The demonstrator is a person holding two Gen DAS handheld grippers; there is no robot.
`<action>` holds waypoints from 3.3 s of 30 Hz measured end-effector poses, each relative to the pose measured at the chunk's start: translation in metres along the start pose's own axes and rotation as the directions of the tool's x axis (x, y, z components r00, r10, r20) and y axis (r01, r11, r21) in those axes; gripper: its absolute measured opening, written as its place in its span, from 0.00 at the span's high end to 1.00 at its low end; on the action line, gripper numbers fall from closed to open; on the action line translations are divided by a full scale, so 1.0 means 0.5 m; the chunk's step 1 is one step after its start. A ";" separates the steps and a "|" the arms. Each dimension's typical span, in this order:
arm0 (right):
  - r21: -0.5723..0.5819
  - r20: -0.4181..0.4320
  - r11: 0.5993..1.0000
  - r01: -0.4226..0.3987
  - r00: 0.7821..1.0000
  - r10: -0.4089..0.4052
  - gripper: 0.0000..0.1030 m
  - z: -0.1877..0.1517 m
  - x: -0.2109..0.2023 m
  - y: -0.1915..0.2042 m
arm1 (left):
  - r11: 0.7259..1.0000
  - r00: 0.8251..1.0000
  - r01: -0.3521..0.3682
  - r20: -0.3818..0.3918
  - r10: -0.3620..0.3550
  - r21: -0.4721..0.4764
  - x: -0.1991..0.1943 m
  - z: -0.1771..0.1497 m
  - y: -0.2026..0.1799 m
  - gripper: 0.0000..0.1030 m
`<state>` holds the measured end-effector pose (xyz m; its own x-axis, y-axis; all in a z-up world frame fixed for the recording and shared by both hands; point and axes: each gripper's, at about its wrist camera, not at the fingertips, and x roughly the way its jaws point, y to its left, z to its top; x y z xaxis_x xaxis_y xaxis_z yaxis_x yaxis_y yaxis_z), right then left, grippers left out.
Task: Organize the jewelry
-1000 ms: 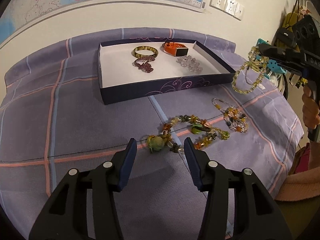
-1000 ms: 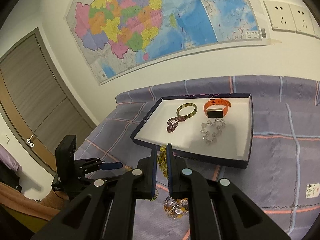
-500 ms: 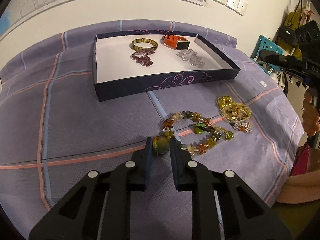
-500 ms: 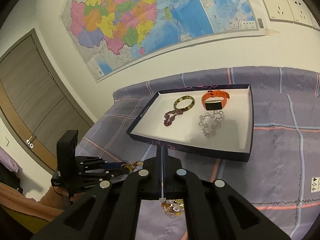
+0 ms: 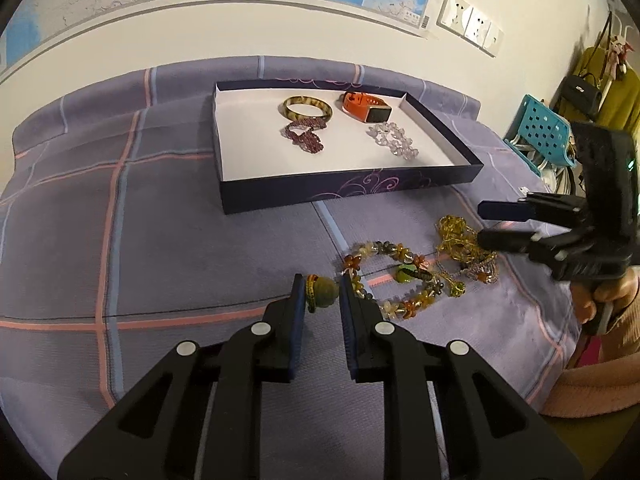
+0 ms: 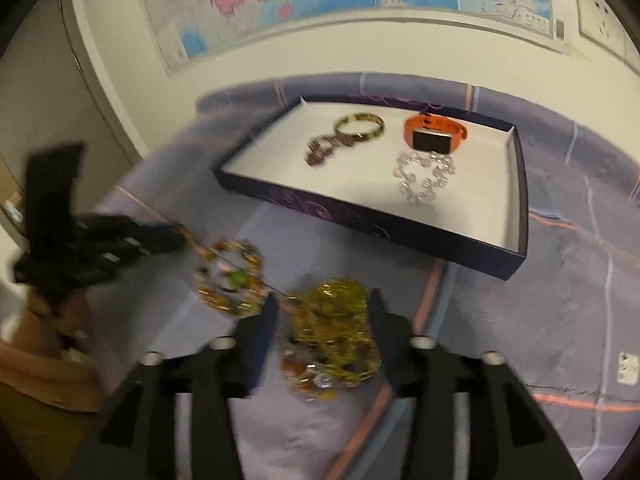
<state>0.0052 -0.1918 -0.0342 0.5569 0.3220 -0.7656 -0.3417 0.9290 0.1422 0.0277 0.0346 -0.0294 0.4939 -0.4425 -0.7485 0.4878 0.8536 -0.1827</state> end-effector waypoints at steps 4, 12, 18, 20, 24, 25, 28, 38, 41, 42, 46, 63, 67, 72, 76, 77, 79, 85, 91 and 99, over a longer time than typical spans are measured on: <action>-0.038 -0.033 0.999 0.034 0.999 -0.036 0.52 -0.002 0.029 0.005 | 1.000 1.000 0.003 0.002 -0.003 -0.004 0.001 0.001 -0.001 0.83; -0.027 -0.008 0.999 0.021 1.000 -0.021 0.90 0.001 0.010 -0.007 | 1.000 1.000 0.009 0.002 -0.009 -0.019 0.001 -0.001 0.005 0.83; 0.023 0.065 0.998 -0.062 0.996 0.060 0.91 0.017 -0.042 -0.017 | 0.999 0.999 0.026 0.020 -0.026 -0.021 -0.006 0.005 0.004 0.83; 0.043 0.098 0.995 -0.090 0.992 0.085 0.91 0.026 -0.064 -0.020 | 0.999 0.999 0.031 0.027 -0.030 -0.020 -0.013 0.009 0.001 0.83; 0.055 0.170 0.990 -0.132 0.978 0.121 0.93 0.052 -0.113 -0.021 | 0.999 0.998 0.040 0.051 -0.039 -0.012 -0.026 0.022 -0.004 0.83; 0.054 0.189 0.989 -0.137 0.974 0.125 0.93 0.059 -0.126 -0.021 | 0.999 0.997 0.042 0.058 -0.041 -0.008 -0.031 0.028 -0.006 0.83; 0.043 0.227 0.990 -0.131 0.967 0.118 0.93 0.077 -0.153 -0.020 | 0.999 0.996 0.042 0.079 -0.043 0.004 -0.043 0.042 -0.011 0.83; 0.086 0.205 0.987 -0.135 0.972 0.115 0.93 0.070 -0.142 -0.045 | 0.998 0.994 0.052 0.092 -0.054 0.027 -0.046 0.059 -0.021 0.83; 0.078 0.250 0.988 -0.136 0.962 0.113 0.93 0.082 -0.171 -0.046 | 0.998 0.995 0.050 0.083 -0.052 0.025 -0.041 0.059 -0.019 0.83; 0.073 0.260 0.989 -0.127 0.960 0.105 0.93 0.087 -0.179 -0.045 | 0.998 0.995 0.050 0.084 -0.052 0.024 -0.041 0.058 -0.019 0.83; 0.083 0.274 0.986 -0.147 0.954 0.119 0.93 0.090 -0.192 -0.055 | 0.998 0.995 0.053 0.088 -0.055 0.021 -0.042 0.057 -0.019 0.83; 0.063 0.408 0.989 -0.137 0.908 0.100 0.93 0.125 -0.288 -0.051 | 0.998 0.995 0.053 0.080 -0.055 0.016 -0.039 0.056 -0.021 0.83; 0.040 0.437 0.991 -0.128 0.894 0.098 0.93 0.146 -0.311 -0.042 | 0.998 0.995 0.055 0.084 -0.057 0.018 -0.043 0.058 -0.022 0.83; 0.028 0.451 0.994 -0.108 0.889 0.084 0.93 0.167 -0.323 -0.041 | 0.998 0.994 0.054 0.096 -0.056 0.024 -0.049 0.066 -0.023 0.83; 0.019 0.467 0.995 -0.097 0.881 0.077 0.93 0.191 -0.332 -0.043 | 0.998 0.994 0.045 0.103 -0.049 0.040 -0.054 0.082 -0.027 0.83; 0.017 0.469 0.995 -0.097 0.880 0.078 0.93 0.197 -0.333 -0.043 | 0.998 0.993 0.042 0.106 -0.046 0.045 -0.055 0.087 -0.027 0.83; 0.010 0.475 0.996 -0.094 0.877 0.078 0.93 0.207 -0.335 -0.042 | 0.998 0.992 0.041 0.117 -0.047 0.057 -0.058 0.104 -0.030 0.83; -0.013 0.480 0.998 -0.061 0.875 0.060 0.93 0.254 -0.321 -0.037 | 0.995 0.990 0.032 0.136 -0.044 0.090 -0.048 0.162 -0.040 0.83; -0.005 0.468 0.999 -0.044 0.883 0.041 0.93 0.296 -0.287 -0.050 | 0.994 0.990 0.006 0.137 -0.021 0.106 -0.016 0.208 -0.040 0.83; 0.024 0.429 0.999 -0.031 0.903 0.018 0.93 0.327 -0.221 -0.077 | 0.996 0.994 -0.018 0.108 0.008 0.093 0.038 0.244 -0.027 0.83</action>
<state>0.0806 -0.2332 0.1476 0.8219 0.3854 -0.4195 -0.3405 0.9227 0.1807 0.1184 -0.0186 0.0367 0.5727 -0.4632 -0.6763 0.5437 0.8321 -0.1094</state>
